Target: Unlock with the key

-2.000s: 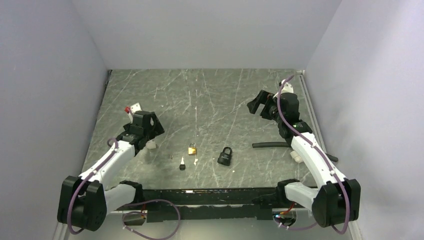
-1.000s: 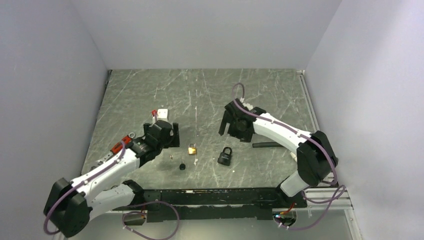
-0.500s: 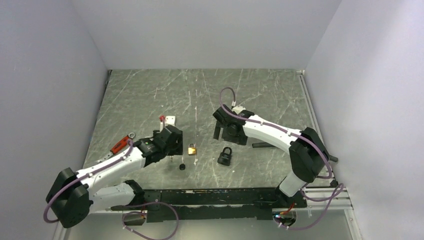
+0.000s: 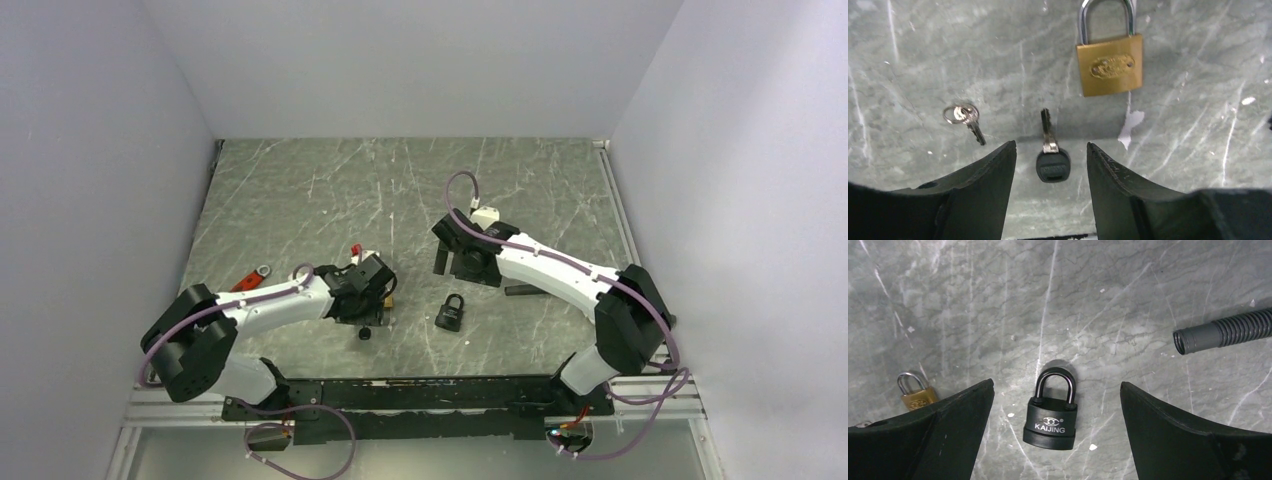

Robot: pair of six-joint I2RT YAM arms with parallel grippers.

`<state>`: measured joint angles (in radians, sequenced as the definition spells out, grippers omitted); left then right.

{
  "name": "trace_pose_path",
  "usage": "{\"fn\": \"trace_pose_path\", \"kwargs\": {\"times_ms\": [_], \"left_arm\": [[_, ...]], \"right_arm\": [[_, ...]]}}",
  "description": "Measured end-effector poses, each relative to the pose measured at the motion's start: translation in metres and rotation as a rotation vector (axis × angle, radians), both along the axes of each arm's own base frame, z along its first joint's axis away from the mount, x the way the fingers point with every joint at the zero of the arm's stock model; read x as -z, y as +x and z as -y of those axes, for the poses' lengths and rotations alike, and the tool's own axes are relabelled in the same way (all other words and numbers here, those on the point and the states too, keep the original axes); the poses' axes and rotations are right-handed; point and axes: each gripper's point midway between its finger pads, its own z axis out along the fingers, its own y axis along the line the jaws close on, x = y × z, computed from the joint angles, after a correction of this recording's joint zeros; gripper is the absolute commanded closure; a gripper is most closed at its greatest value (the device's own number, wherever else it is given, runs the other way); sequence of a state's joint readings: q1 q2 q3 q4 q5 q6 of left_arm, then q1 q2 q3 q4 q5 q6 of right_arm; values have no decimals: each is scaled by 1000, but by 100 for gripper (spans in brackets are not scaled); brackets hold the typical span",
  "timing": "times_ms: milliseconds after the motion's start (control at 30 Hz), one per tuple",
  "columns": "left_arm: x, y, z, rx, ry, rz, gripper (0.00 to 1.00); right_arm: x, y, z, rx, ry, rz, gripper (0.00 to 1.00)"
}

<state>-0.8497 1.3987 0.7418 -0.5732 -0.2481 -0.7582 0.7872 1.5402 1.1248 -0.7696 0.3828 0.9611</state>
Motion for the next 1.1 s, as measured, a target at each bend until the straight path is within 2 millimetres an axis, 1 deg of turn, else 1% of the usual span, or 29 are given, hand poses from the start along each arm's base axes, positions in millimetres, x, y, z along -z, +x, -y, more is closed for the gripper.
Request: {"fn": "trace_pose_path", "kwargs": {"times_ms": [133, 267, 467, 533, 633, 767, 800, 900, 1000, 1100], "left_arm": [[-4, -11, 6, 1, -15, -50, 39], [-6, -19, 7, -12, -2, -98, 40], [4, -23, 4, -34, 31, -131, 45], [11, -24, 3, -45, 47, -149, 51], [11, -22, 6, -51, 49, -151, 59], [11, -22, 7, -61, 47, -151, 79], [11, -21, 7, -66, 45, -150, 82], [11, -21, 7, -73, 38, -145, 86], [10, -22, 7, -75, 30, -140, 85], [8, -21, 8, -74, 22, -133, 87]], "right_arm": [[6, -4, 5, 0, -16, -11, 0], [7, -4, 5, 0, -18, -9, 0], [8, -3, 5, -8, -20, -5, 0], [9, -4, 6, -10, -24, -8, 0], [10, -4, 7, -10, -30, -9, 0], [10, -4, 8, -10, -32, -7, 0], [11, -4, 8, -10, -34, -7, 0], [11, -4, 9, -14, -41, -5, 0], [11, -2, 9, -31, -41, 9, 0], [4, 1, 10, -64, -21, 65, 0]]}}
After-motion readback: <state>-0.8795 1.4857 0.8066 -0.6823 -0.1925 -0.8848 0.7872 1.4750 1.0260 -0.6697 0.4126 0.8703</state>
